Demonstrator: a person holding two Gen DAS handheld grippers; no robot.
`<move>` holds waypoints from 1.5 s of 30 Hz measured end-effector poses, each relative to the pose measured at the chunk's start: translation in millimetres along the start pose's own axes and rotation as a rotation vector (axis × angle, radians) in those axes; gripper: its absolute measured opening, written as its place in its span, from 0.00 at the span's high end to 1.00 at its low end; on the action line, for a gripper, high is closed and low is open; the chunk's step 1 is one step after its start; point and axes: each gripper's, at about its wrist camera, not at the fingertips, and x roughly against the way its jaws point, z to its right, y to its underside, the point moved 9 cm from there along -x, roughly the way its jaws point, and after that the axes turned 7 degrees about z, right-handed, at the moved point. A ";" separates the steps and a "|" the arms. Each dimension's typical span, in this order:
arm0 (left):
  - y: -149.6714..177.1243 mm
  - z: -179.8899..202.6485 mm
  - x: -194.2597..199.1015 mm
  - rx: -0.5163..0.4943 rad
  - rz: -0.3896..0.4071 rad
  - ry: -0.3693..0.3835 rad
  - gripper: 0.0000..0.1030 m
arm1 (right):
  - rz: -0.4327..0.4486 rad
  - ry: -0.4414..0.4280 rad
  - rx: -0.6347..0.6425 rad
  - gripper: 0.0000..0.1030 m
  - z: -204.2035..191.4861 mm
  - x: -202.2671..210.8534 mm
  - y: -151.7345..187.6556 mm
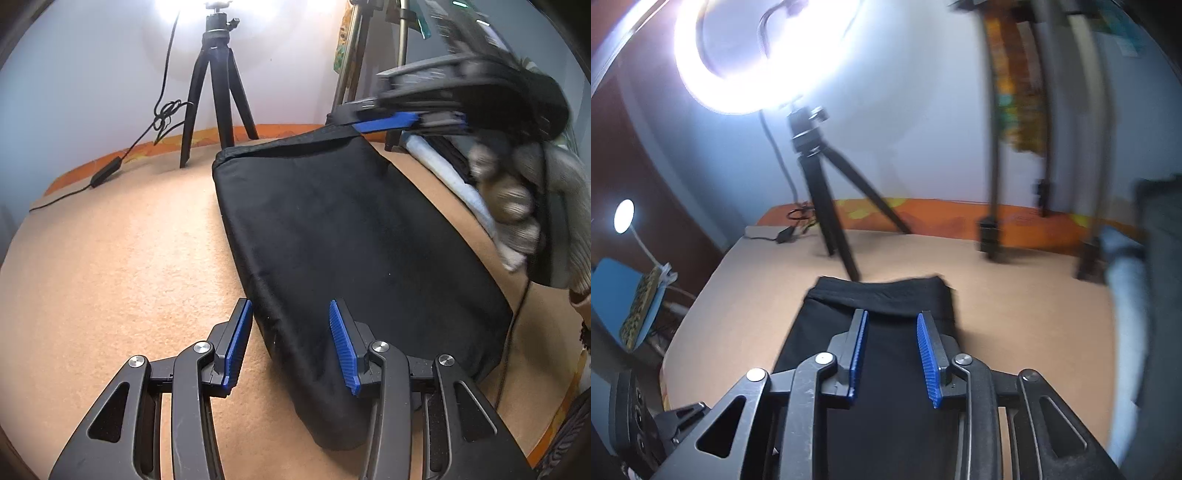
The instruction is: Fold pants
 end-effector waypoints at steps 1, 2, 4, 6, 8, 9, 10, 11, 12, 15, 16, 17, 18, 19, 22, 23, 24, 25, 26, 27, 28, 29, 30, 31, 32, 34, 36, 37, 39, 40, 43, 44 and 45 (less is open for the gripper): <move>0.6 -0.7 -1.1 0.000 -0.002 0.001 0.59 | -0.011 0.000 0.003 0.71 -2.0 -7.6 -0.7; 1.1 -1.5 -2.9 -0.001 -0.005 0.002 0.59 | -0.026 0.006 0.009 0.71 -2.6 -16.8 -0.8; 3.3 -3.4 -5.9 -0.004 -0.015 0.007 0.58 | -0.056 0.063 0.025 0.72 6.1 -36.0 -0.8; 5.7 -5.2 -9.7 -0.004 -0.027 0.016 0.56 | -0.075 0.113 0.013 0.72 20.7 -47.3 1.7; 8.7 -7.5 -12.9 0.005 -0.040 0.023 0.53 | -0.092 0.142 -0.028 0.73 37.2 -58.3 6.3; 10.4 -9.5 -14.8 0.017 -0.049 0.031 0.51 | -0.096 0.152 -0.036 0.73 40.2 -61.9 8.4; 10.7 -11.7 -16.4 0.030 -0.057 0.040 0.51 | -0.104 0.177 -0.047 0.72 48.6 -65.3 12.4; 11.2 -14.1 -18.4 0.051 -0.067 0.052 0.49 | -0.112 0.184 -0.058 0.69 53.0 -67.0 15.0; 10.2 -17.8 -18.6 0.080 -0.074 0.062 0.49 | -0.118 0.163 -0.100 0.69 58.2 -66.3 17.8; -2.4 -32.4 -14.1 0.146 -0.048 0.052 0.49 | -0.083 0.133 -0.154 0.61 64.3 -49.0 12.9; -7.4 -36.9 -12.9 0.163 -0.037 0.052 0.50 | -0.070 0.135 -0.151 0.55 65.6 -38.1 11.0; -11.7 -40.3 -11.7 0.185 -0.030 0.058 0.50 | -0.065 0.132 -0.146 0.53 66.5 -28.1 10.6; -16.2 -44.2 -11.5 0.216 -0.026 0.071 0.50 | -0.063 0.121 -0.141 0.48 67.3 -17.0 11.5; -19.8 -47.5 -11.9 0.245 -0.022 0.081 0.50 | -0.063 0.110 -0.143 0.40 66.7 -8.6 12.9; -25.9 -50.5 -17.8 0.310 -0.025 0.113 0.50 | -0.073 0.052 -0.168 0.23 64.2 20.9 23.8; -26.4 -48.3 -21.4 0.322 -0.033 0.126 0.50 | -0.080 0.031 -0.175 0.23 64.4 29.2 28.0; -25.8 -46.4 -24.2 0.327 -0.042 0.133 0.50 | -0.093 0.011 -0.183 0.23 64.9 36.6 34.6; -24.7 -43.7 -28.2 0.331 -0.051 0.137 0.50 | -0.106 -0.004 -0.191 0.23 64.2 40.0 40.6; -23.8 -42.1 -30.3 0.336 -0.058 0.140 0.50 | -0.116 -0.015 -0.200 0.23 63.6 41.3 45.7; -21.9 -40.4 -33.3 0.342 -0.066 0.142 0.50 | -0.128 -0.030 -0.209 0.23 64.7 43.2 53.2; -19.9 -38.5 -35.9 0.349 -0.074 0.143 0.50 | -0.142 -0.042 -0.215 0.23 66.2 43.3 61.2; -18.3 -37.3 -35.9 0.352 -0.078 0.143 0.50 | -0.152 -0.052 -0.219 0.23 66.2 40.4 68.5; -17.6 -36.2 -37.8 0.355 -0.082 0.144 0.50 | -0.157 -0.063 -0.222 0.24 66.0 38.1 73.9; -17.8 -35.4 -39.1 0.353 -0.084 0.145 0.50 | -0.164 -0.086 -0.229 0.26 65.8 35.6 80.1; -17.8 -34.3 -39.9 0.347 -0.086 0.145 0.50 | -0.174 -0.103 -0.236 0.27 65.1 33.1 84.5; -17.7 -32.0 -42.4 0.334 -0.087 0.146 0.50 | -0.199 -0.130 -0.230 0.33 62.8 26.4 91.6; -17.7 -32.2 -45.4 0.340 -0.087 0.152 0.50 | -0.203 -0.136 -0.202 0.33 60.2 21.0 94.1; -18.0 -33.0 -45.5 0.345 -0.083 0.155 0.50 | -0.204 -0.139 -0.198 0.34 59.9 20.0 95.2; -19.1 -34.2 -47.1 0.349 -0.079 0.160 0.50 | -0.190 -0.158 -0.206 0.34 59.9 16.6 92.7; -20.0 -34.2 -48.9 0.347 -0.078 0.161 0.50 | -0.185 -0.164 -0.207 0.34 60.3 16.5 93.7; -20.9 -33.4 -51.4 0.342 -0.069 0.169 0.50 | -0.170 -0.181 -0.190 0.34 58.2 15.0 92.4; -21.1 -33.4 -51.8 0.341 -0.065 0.171 0.50 | -0.169 -0.187 -0.183 0.34 56.5 14.4 92.3; -21.8 -32.6 -52.8 0.338 -0.061 0.176 0.50 | -0.169 -0.194 -0.174 0.35 54.3 13.0 92.1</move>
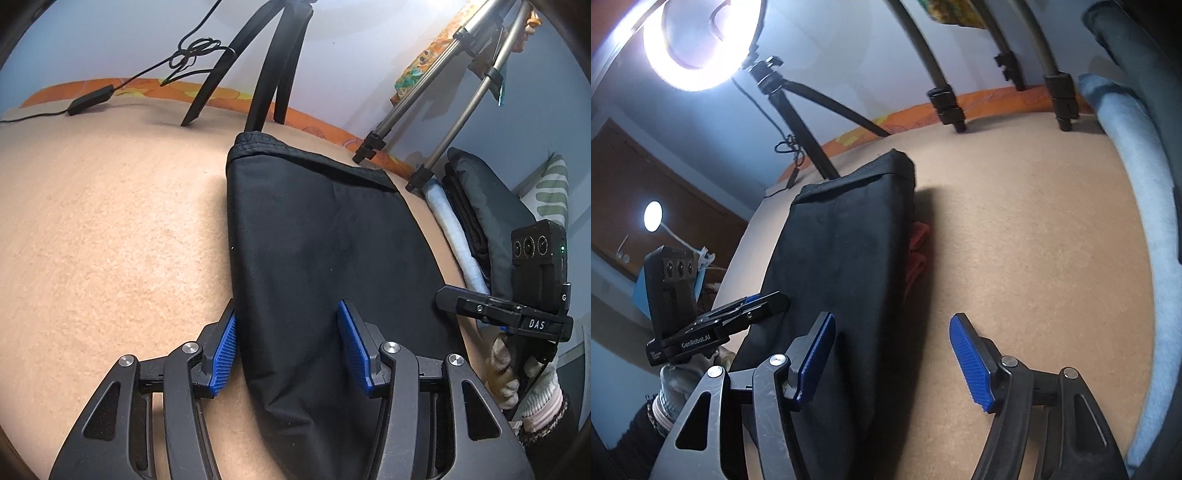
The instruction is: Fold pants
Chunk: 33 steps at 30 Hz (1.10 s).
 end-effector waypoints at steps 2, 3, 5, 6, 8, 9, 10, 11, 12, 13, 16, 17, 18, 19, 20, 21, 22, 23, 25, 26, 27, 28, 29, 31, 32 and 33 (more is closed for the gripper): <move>-0.6 0.5 -1.3 -0.003 0.003 0.009 0.51 | -0.004 -0.014 0.015 0.38 -3.5 -3.5 -0.2; -1.3 1.2 -2.4 -0.003 0.007 0.012 0.53 | -0.012 -0.030 0.024 0.44 -6.8 -6.8 0.5; -1.8 2.3 -3.5 0.000 0.014 0.022 0.54 | -0.026 -0.068 0.032 0.49 -12.9 -11.5 3.9; -2.2 3.9 -5.4 -0.002 0.015 0.026 0.57 | -0.029 -0.090 0.037 0.50 -17.7 -15.1 6.0; -2.6 5.1 -6.9 -0.004 0.022 0.026 0.59 | -0.018 -0.096 0.037 0.50 -22.9 -19.9 5.6; -3.2 6.0 -7.5 -0.007 0.026 0.022 0.61 | -0.014 -0.100 0.028 0.50 -24.8 -22.1 4.7; -3.3 6.6 -7.8 -0.007 0.024 0.020 0.62 | -0.012 -0.106 0.014 0.50 -26.8 -24.1 4.0; -4.2 7.4 -9.1 -0.005 0.024 0.017 0.66 | -0.013 -0.107 0.009 0.51 -28.5 -25.6 3.5; -4.8 6.9 -9.3 -0.003 0.026 0.008 0.70 | -0.014 -0.095 0.009 0.60 -29.9 -28.0 3.9; -5.3 7.1 -9.6 -0.002 0.030 0.002 0.72 | -0.011 -0.084 0.009 0.64 -30.8 -29.4 4.2; -7.4 13.0 -5.0 -0.044 0.050 -0.023 0.82 | 0.004 -0.040 0.033 0.72 -34.8 -28.0 4.7; -8.3 16.4 -2.7 -0.069 0.060 -0.033 0.85 | 0.012 -0.023 0.044 0.74 -37.4 -25.3 4.4; -9.3 20.6 -0.2 -0.091 0.071 -0.040 0.88 | 0.016 -0.010 0.053 0.77 -39.3 -22.6 4.5; -10.3 24.2 1.7 -0.104 0.081 -0.045 0.89 | 0.021 0.008 0.064 0.79 -41.9 -20.1 4.2; -11.1 27.0 3.5 -0.114 0.090 -0.049 0.90 | 0.026 0.026 0.080 0.80 -44.9 -17.3 4.1; -12.2 29.7 5.7 -0.121 0.098 -0.053 0.91 | 0.034 0.040 0.093 0.82 -48.2 -14.7 3.7; -13.1 31.6 7.8 -0.126 0.104 -0.054 0.91 | 0.041 0.055 0.109 0.83 -52.3 -11.4 3.4; -14.4 34.8 10.5 -0.133 0.112 -0.053 0.92 | 0.046 0.071 0.123 0.84 -55.8 -8.1 3.3; -16.0 40.5 16.7 -0.152 0.129 -0.053 0.92 | 0.058 0.101 0.147 0.85 -62.4 -0.9 2.9; -17.0 45.2 20.6 -0.169 0.141 -0.053 0.92 | 0.065 0.111 0.155 0.85 -64.5 3.0 3.2; -17.1 49.2 23.5 -0.182 0.149 -0.051 0.92 | 0.073 0.119 0.159 0.85 -67.6 7.2 4.1; -16.5 53.6 26.5 -0.196 0.156 -0.048 0.93 | 0.085 0.133 0.160 0.85 -70.3 13.9 4.0; -16.5 57.5 29.7 -0.205 0.163 -0.043 0.93 | 0.091 0.140 0.162 0.85 -72.3 17.6 5.1; -15.1 65.0 38.4 -0.220 0.177 -0.028 0.93 | 0.116 0.159 0.177 0.86 -77.5 29.9 4.8; -15.4 70.2 42.9 -0.229 0.187 -0.020 0.93 | 0.125 0.166 0.180 0.86 -79.4 33.8 4.3; -16.4 75.4 46.6 -0.237 0.196 -0.014 0.93 | 0.139 0.175 0.191 0.86 -83.1 42.3 5.0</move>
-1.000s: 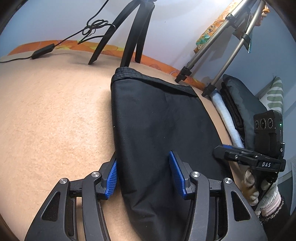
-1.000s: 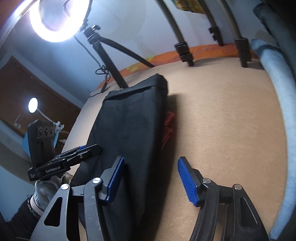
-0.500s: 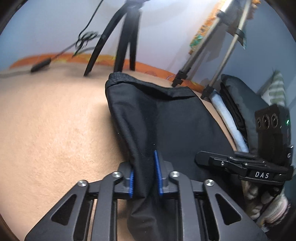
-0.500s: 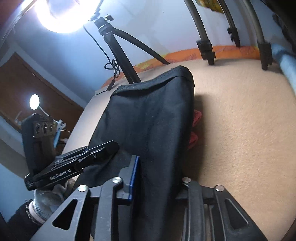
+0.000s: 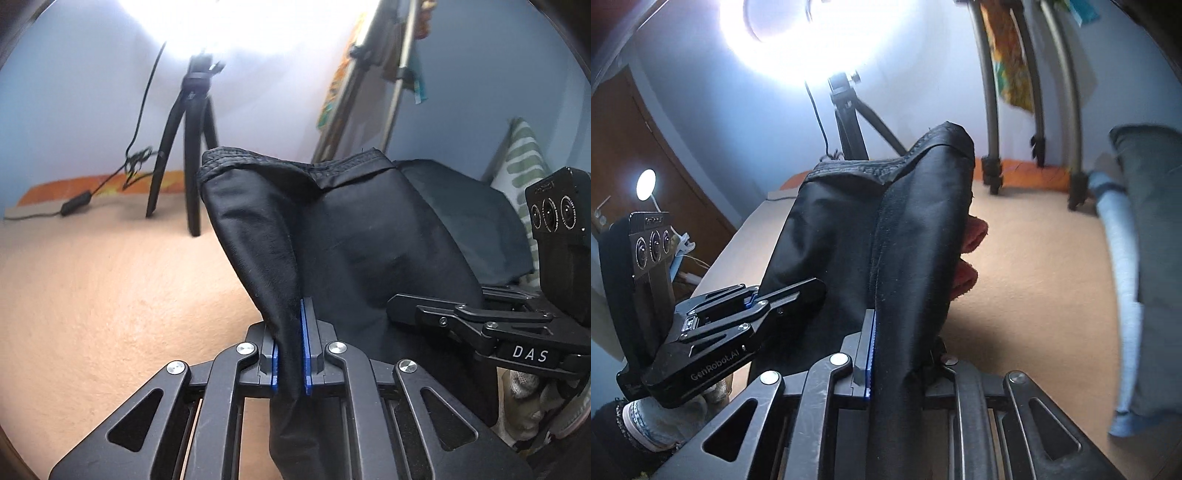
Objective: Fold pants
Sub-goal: 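Grasp the folded trousers with the left tool while the right tool grips beside it, lift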
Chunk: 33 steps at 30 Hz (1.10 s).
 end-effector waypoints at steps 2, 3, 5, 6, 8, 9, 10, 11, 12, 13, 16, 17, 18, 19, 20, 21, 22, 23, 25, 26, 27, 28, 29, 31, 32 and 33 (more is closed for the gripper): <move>-4.4 4.9 7.7 -0.008 0.017 0.012 0.93 | 0.024 0.014 0.009 0.86 -2.5 14.2 -2.1; -7.4 9.6 11.7 -0.009 0.028 0.020 0.93 | 0.034 0.024 0.012 0.86 -2.9 21.2 -3.1; -12.5 18.0 18.8 -0.017 0.045 0.033 0.93 | 0.058 0.046 0.022 0.86 -3.4 35.3 -5.2; -15.8 24.6 21.6 -0.028 0.056 0.037 0.93 | 0.070 0.056 0.029 0.86 -5.6 41.0 -6.1; -22.1 37.3 27.2 -0.048 0.077 0.043 0.93 | 0.093 0.075 0.037 0.86 -7.5 53.5 -7.5; -24.8 43.6 30.7 -0.062 0.088 0.048 0.93 | 0.109 0.080 0.035 0.86 -8.2 62.9 -8.2; -27.6 49.2 33.2 -0.074 0.098 0.053 0.93 | 0.118 0.084 0.034 0.86 -9.7 70.0 -8.4; -29.2 54.3 37.3 -0.083 0.108 0.058 0.93 | 0.133 0.093 0.034 0.86 -10.6 79.5 -8.3; -31.7 60.4 40.0 -0.091 0.119 0.065 0.93 | 0.145 0.101 0.034 0.86 -9.8 86.6 -9.3; -34.2 65.3 41.4 -0.097 0.127 0.071 0.93 | 0.155 0.106 0.034 0.86 -9.5 92.7 -9.7; -39.6 81.1 46.6 -0.117 0.146 0.090 0.93 | 0.189 0.124 0.029 0.86 -7.4 112.7 -9.5; -41.5 86.3 47.7 -0.118 0.150 0.098 0.93 | 0.196 0.129 0.027 0.86 -7.0 118.4 -9.4; -41.9 90.3 48.4 -0.121 0.153 0.104 0.93 | 0.206 0.134 0.023 0.86 -5.1 125.0 -8.8; -42.4 94.6 48.9 -0.125 0.157 0.109 0.93 | 0.212 0.138 0.020 0.86 -3.9 128.8 -8.6; -43.8 99.9 49.2 -0.128 0.163 0.115 0.93 | 0.217 0.142 0.017 0.86 -3.3 132.7 -8.6; -45.3 106.3 49.7 -0.133 0.166 0.120 0.93 | 0.224 0.144 0.013 0.86 -0.8 137.5 -8.6; -46.4 111.2 49.6 -0.141 0.171 0.124 0.93 | 0.232 0.150 0.011 0.86 1.7 143.0 -8.6; -48.0 117.7 49.5 -0.154 0.179 0.129 0.93 | 0.237 0.155 0.011 0.86 4.5 146.2 -10.0; -50.1 128.9 48.4 -0.175 0.189 0.136 0.93 | 0.252 0.168 0.015 0.86 10.1 154.2 -12.6; -51.5 133.7 47.3 -0.178 0.190 0.142 0.93 | 0.257 0.171 0.013 0.86 12.2 157.3 -13.8; -53.8 139.6 44.9 -0.175 0.192 0.151 0.93 | 0.264 0.175 0.010 0.86 16.6 162.9 -15.0; -56.2 145.4 42.3 -0.172 0.192 0.159 0.93 | 0.270 0.181 0.010 0.86 21.2 166.3 -17.0; -59.1 152.0 39.7 -0.170 0.194 0.168 0.93 | 0.275 0.187 0.009 0.86 24.1 168.4 -17.6; -65.3 166.5 34.8 -0.180 0.199 0.181 0.93 | 0.292 0.207 0.006 0.86 35.1 180.5 -20.9; -67.5 173.9 33.1 -0.192 0.202 0.185 0.93 | 0.297 0.213 0.005 0.86 39.9 183.5 -22.0; -71.4 182.7 30.8 -0.204 0.207 0.189 0.93 | 0.307 0.221 -0.001 0.86 48.0 189.8 -24.9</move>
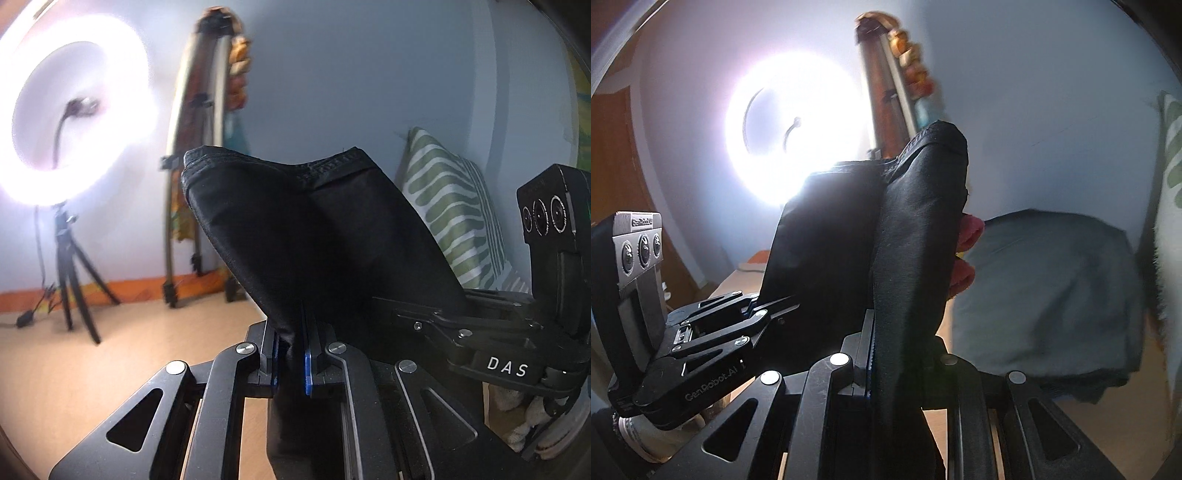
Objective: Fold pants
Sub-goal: 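Grasp the folded trousers with the left tool while the right tool grips beside it, lift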
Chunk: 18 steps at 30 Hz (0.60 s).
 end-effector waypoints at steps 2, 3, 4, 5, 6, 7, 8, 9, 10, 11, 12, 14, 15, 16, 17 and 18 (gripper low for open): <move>-9.0 13.2 -9.6 -0.019 0.005 0.010 0.93 | 0.020 0.013 -0.015 0.86 13.5 6.3 -8.4; -14.5 19.8 -15.4 -0.029 0.008 0.015 0.93 | 0.028 0.018 -0.016 0.86 19.8 9.5 -11.5; -19.7 25.9 -21.2 -0.038 0.011 0.020 0.93 | 0.040 0.028 -0.017 0.86 29.2 13.5 -17.4; -25.7 32.9 -28.0 -0.045 0.015 0.027 0.93 | 0.047 0.032 -0.019 0.86 34.7 16.2 -21.0; -29.6 37.8 -33.5 -0.049 0.015 0.033 0.93 | 0.055 0.037 -0.024 0.86 42.4 18.5 -25.7; -33.8 42.5 -39.2 -0.052 0.015 0.039 0.93 | 0.063 0.042 -0.034 0.86 51.5 21.4 -31.0; -38.9 48.6 -47.1 -0.053 0.014 0.049 0.93 | 0.069 0.046 -0.044 0.86 60.1 23.9 -35.8; -42.7 52.3 -52.6 -0.053 0.013 0.057 0.93 | 0.074 0.050 -0.052 0.86 67.5 26.1 -39.7; -46.2 57.1 -59.0 -0.053 0.012 0.065 0.93 | 0.082 0.058 -0.062 0.86 78.0 28.3 -44.6; -49.8 61.1 -65.2 -0.055 0.010 0.069 0.93 | 0.090 0.066 -0.072 0.86 88.4 30.1 -49.4; -53.0 65.6 -71.2 -0.060 0.011 0.074 0.93 | 0.093 0.070 -0.079 0.86 93.5 30.5 -52.6; -58.3 71.7 -81.9 -0.068 0.013 0.075 0.93 | 0.112 0.080 -0.096 0.86 110.2 32.0 -61.4; -60.5 73.6 -87.5 -0.068 0.012 0.076 0.93 | 0.116 0.083 -0.100 0.86 114.3 29.3 -64.9; -62.1 75.8 -93.2 -0.069 0.009 0.077 0.93 | 0.125 0.090 -0.101 0.86 121.5 28.2 -70.1; -63.7 77.0 -99.1 -0.070 0.005 0.077 0.93 | 0.130 0.095 -0.100 0.86 125.7 28.1 -73.3; -65.2 77.4 -107.4 -0.069 -0.001 0.074 0.93 | 0.134 0.097 -0.103 0.86 129.3 25.7 -76.7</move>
